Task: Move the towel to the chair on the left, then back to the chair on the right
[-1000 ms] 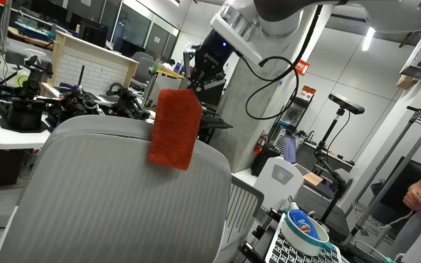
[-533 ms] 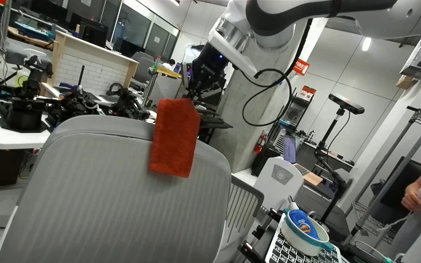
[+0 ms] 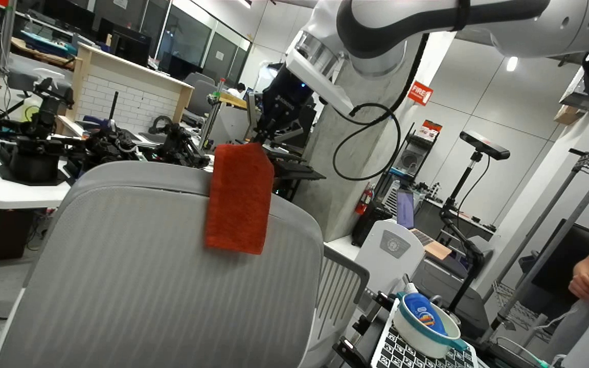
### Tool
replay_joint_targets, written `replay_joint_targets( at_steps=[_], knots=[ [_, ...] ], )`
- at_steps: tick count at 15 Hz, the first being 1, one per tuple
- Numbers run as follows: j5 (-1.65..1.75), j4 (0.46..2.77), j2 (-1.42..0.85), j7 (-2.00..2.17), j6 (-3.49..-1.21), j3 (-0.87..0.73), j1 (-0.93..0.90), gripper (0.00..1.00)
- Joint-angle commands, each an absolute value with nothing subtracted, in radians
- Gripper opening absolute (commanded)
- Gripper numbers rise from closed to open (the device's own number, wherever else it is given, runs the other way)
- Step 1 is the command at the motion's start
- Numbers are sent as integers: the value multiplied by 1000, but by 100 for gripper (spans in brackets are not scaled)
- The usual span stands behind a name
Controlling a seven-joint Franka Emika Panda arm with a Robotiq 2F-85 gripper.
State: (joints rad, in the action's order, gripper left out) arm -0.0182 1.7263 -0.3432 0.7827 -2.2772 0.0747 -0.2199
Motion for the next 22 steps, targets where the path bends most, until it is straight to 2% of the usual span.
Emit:
replay_joint_targets(
  at_steps=[1,3,4,5,6,14,22],
  knots=[
    [-19,1745,-332,778,-2305,77,-234,2],
    [-18,1752,-332,781,-2308,77,-239,2],
    [-17,1757,-333,790,-2313,75,-242,32],
    [-15,1762,-333,791,-2313,75,-244,33],
    [-14,1767,-331,794,-2315,74,-246,39],
    [-20,1808,-299,800,-2349,77,-250,98],
    [-18,1803,-294,808,-2348,80,-251,100]
  ],
)
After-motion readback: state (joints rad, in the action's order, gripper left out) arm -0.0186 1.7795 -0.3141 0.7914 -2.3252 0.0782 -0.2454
